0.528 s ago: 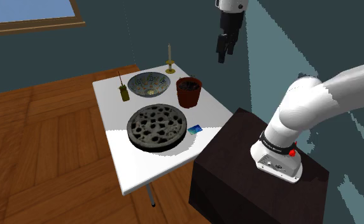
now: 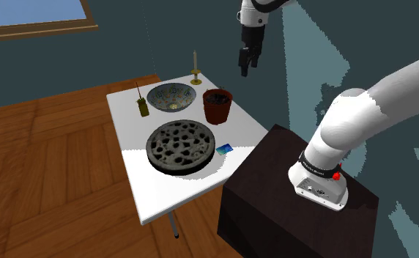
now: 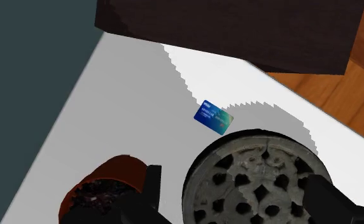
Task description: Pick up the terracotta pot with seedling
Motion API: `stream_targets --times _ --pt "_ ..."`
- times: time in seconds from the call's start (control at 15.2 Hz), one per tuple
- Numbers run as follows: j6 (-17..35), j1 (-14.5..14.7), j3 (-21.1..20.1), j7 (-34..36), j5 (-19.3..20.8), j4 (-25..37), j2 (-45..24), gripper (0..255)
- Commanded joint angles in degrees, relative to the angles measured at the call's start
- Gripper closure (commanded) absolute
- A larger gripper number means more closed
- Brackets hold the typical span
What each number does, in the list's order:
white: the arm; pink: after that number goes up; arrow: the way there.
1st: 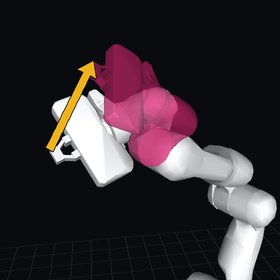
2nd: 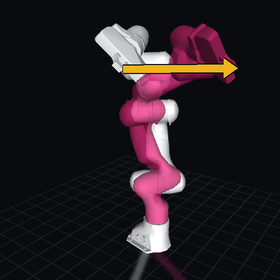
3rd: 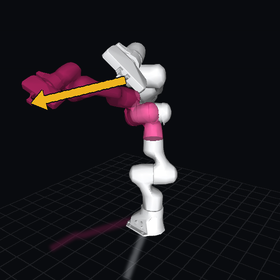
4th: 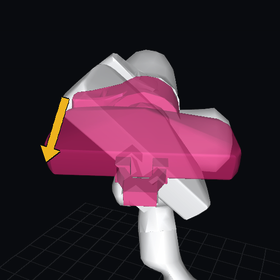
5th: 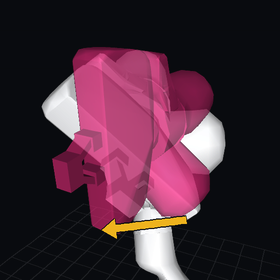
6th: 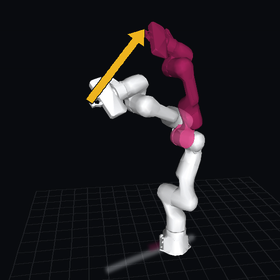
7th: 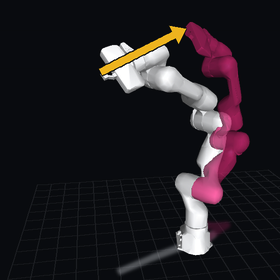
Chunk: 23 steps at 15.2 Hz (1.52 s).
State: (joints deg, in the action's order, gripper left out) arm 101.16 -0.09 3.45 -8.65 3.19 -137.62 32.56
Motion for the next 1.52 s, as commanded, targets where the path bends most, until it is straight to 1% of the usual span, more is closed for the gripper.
stream_targets --times 0.0,0.33,0.73,0.99,1.25,1.32,1.45 --pt "3.07 -0.16 0.73 -0.82 0.29 0.84 -4.13 0" --pt "9.40 -0.87 3.04 -3.75 0.80 4.49 -14.79 0" --pt "15.09 -1.75 5.22 -7.46 0.07 11.31 -28.18 0" --pt "17.57 -2.59 6.13 -10.00 -1.10 17.30 -37.28 0" --pt "18.91 -3.74 6.56 -12.40 -2.53 24.47 -46.47 0" --pt "19.00 -3.93 6.56 -12.69 -2.71 25.49 -47.67 0" --pt "20.33 -3.99 6.50 -12.73 -2.85 24.95 -48.48 0"
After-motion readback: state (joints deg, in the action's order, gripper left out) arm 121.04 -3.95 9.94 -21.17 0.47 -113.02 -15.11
